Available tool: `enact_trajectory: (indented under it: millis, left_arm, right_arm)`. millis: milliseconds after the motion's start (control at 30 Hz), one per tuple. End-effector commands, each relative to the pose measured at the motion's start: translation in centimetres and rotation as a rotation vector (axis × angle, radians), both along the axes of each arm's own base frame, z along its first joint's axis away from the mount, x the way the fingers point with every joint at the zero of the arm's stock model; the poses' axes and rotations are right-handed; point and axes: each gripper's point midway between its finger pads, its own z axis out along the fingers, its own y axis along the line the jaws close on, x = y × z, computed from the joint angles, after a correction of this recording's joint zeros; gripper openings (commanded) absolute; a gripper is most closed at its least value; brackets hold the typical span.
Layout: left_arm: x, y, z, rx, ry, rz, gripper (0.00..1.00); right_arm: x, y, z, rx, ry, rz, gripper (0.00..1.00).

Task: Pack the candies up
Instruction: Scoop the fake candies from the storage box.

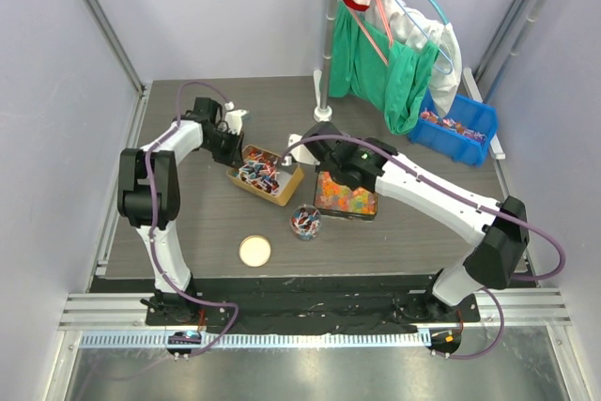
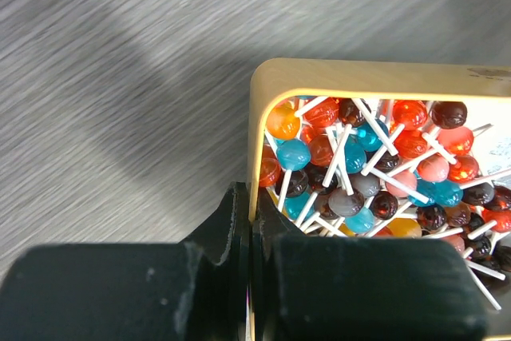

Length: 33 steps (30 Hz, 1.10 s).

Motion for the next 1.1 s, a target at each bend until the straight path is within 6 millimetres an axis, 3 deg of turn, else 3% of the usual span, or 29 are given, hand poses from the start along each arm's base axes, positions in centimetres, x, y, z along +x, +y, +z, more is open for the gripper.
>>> enact_trajectory:
  millis: [0,167,300,433,800,1067]
  left_arm:
    - [1.6,1.0,1.5,0.102,-0.098,0.039,0.0]
    - [2.1,1.4,1.0,0.176,-0.117,0.06,0.0]
    - [2.3,1.5,0.9,0.186,-0.127,0.072,0.0]
    - [2.5,1.7,1.2,0.194,-0.148,0.083,0.0]
    - [3.1,1.9,2.9,0.206,-0.216,0.112,0.0]
    - [3.3,1.8,4.3,0.223,-0.281,0.124,0.0]
  right_arm:
    - [-0.9,3.4,4.0,0.1,-0.073,0.097,0.01]
    - [-2.5,7.2,3.4,0.117,-0.019,0.196,0.01]
    - [-2.9,10.0,1.1,0.051,0.03,0.251,0.01]
    - [-2.7,11.4,-0.8,-0.019,0.072,0.284,0.01]
    - [-1.2,13.5,-3.7,-0.206,0.106,0.311,0.01]
    - [-0.3,13.8,-5.5,-0.33,0.12,0.313,0.01]
